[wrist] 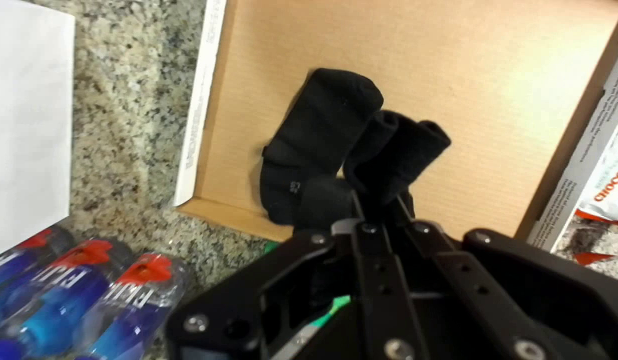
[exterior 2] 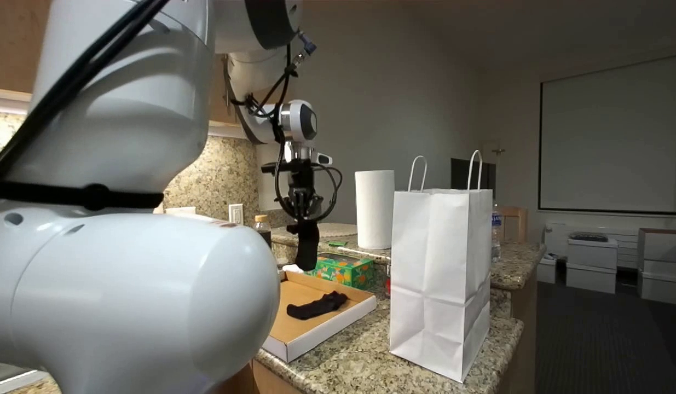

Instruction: Place the black socks inside the white bag

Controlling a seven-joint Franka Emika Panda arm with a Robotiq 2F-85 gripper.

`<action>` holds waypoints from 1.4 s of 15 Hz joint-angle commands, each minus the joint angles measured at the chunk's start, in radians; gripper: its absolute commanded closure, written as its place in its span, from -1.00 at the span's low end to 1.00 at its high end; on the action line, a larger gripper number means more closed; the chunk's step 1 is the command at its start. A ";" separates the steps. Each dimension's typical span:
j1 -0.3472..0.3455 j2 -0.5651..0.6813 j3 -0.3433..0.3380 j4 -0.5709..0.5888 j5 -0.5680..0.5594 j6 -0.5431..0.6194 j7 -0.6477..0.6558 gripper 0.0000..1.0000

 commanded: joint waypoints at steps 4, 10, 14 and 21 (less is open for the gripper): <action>-0.094 -0.179 0.017 0.178 -0.100 -0.197 -0.117 0.91; -0.217 -0.264 -0.025 0.390 -0.075 -0.250 -0.190 0.91; -0.261 -0.296 -0.130 0.426 -0.039 -0.243 -0.249 0.91; -0.325 -0.350 -0.296 0.292 0.075 -0.226 -0.441 0.91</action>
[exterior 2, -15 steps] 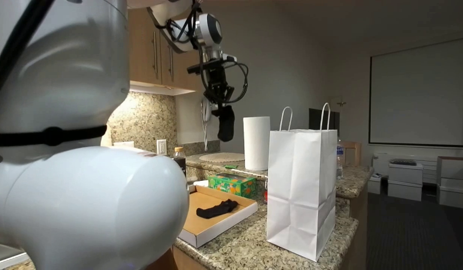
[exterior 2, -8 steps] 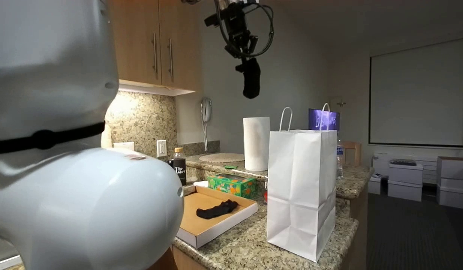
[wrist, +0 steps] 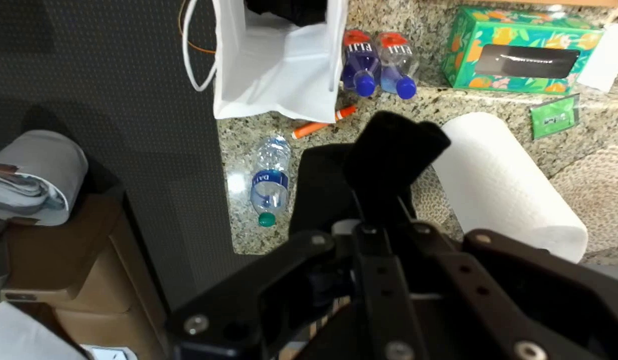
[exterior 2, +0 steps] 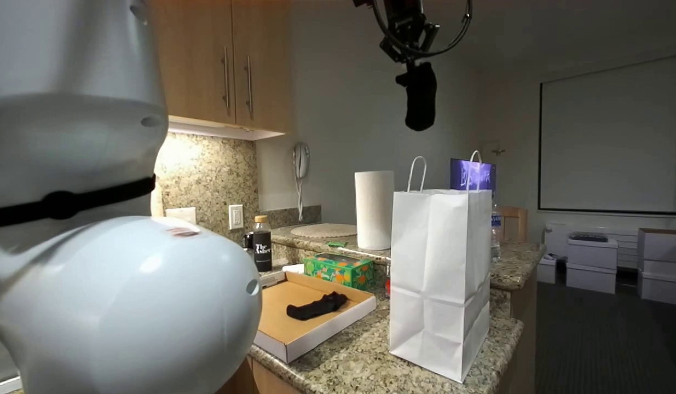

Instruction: Place the black socks inside the white bag

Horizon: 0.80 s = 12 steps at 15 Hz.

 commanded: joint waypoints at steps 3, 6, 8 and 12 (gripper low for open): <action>-0.024 -0.054 -0.066 -0.196 0.013 0.005 -0.126 0.91; -0.070 -0.040 -0.044 -0.266 0.033 -0.012 -0.175 0.91; -0.084 -0.032 -0.043 -0.301 0.043 -0.010 -0.185 0.89; -0.103 -0.007 -0.026 -0.313 0.046 -0.016 -0.166 0.10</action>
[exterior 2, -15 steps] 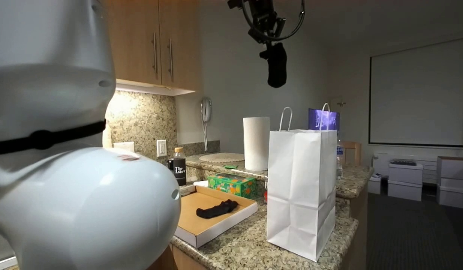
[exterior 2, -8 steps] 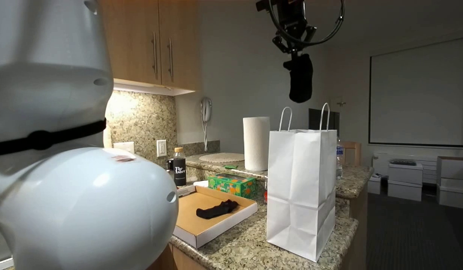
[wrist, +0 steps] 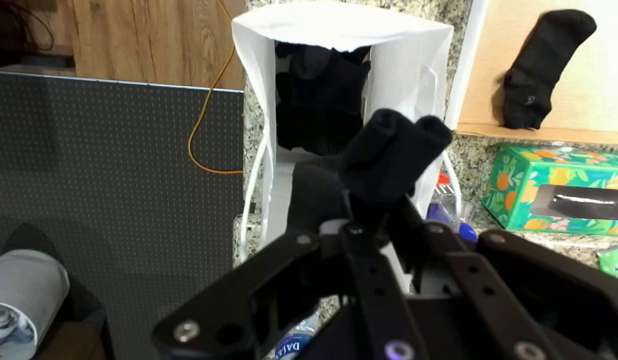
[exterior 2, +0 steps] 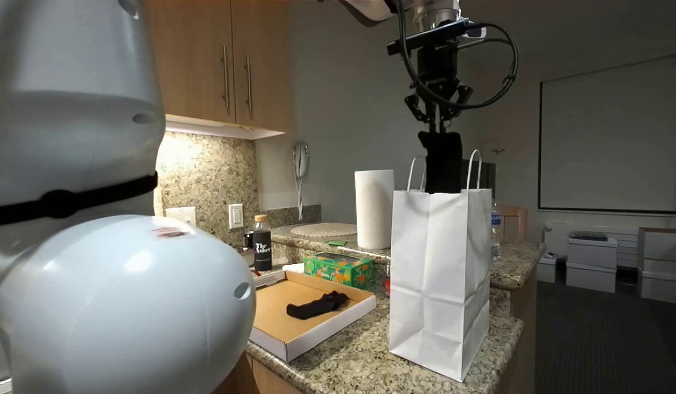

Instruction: Place the black socks inside the white bag

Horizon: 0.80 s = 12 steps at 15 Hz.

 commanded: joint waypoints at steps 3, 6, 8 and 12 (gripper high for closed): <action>-0.039 0.023 0.041 0.041 0.027 -0.017 0.008 -0.27; -0.022 0.004 0.074 0.098 0.037 -0.019 0.024 -0.65; 0.003 -0.007 0.121 0.143 0.025 -0.021 0.043 -0.90; 0.065 -0.007 0.228 0.166 0.038 0.015 0.083 -1.00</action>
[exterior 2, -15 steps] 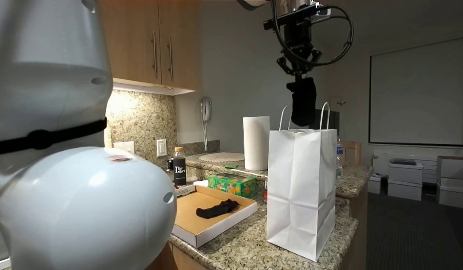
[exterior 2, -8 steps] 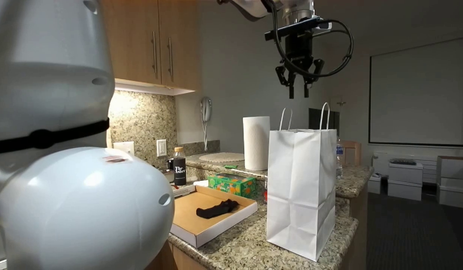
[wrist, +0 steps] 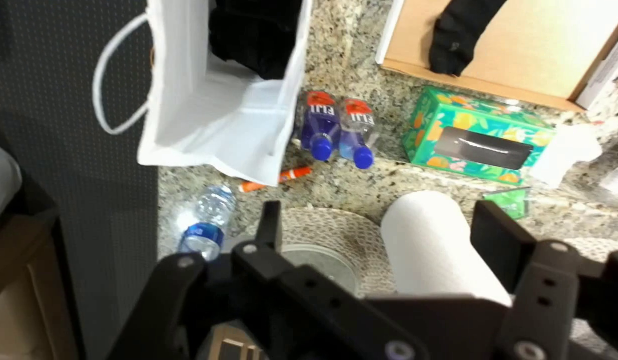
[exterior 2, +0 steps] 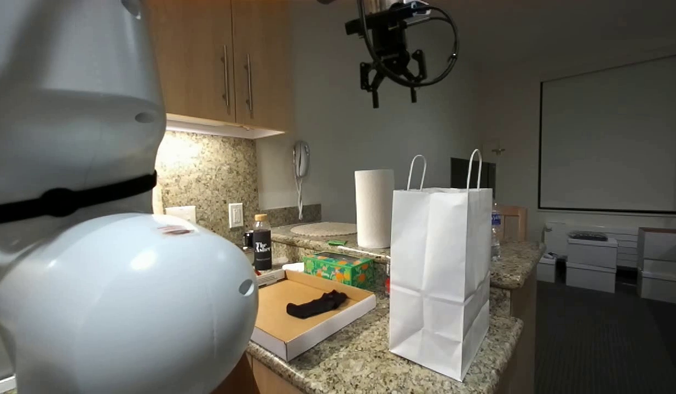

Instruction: Place the black socks inside the white bag

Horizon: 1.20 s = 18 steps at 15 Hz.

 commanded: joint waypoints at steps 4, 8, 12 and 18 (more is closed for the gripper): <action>0.120 -0.028 0.141 -0.079 0.021 0.064 0.083 -1.00; 0.160 0.012 0.215 -0.156 0.008 0.116 0.135 -1.00; 0.169 0.052 0.232 -0.272 0.017 0.263 0.148 -1.00; 0.168 0.175 0.227 -0.405 0.056 0.432 0.160 -1.00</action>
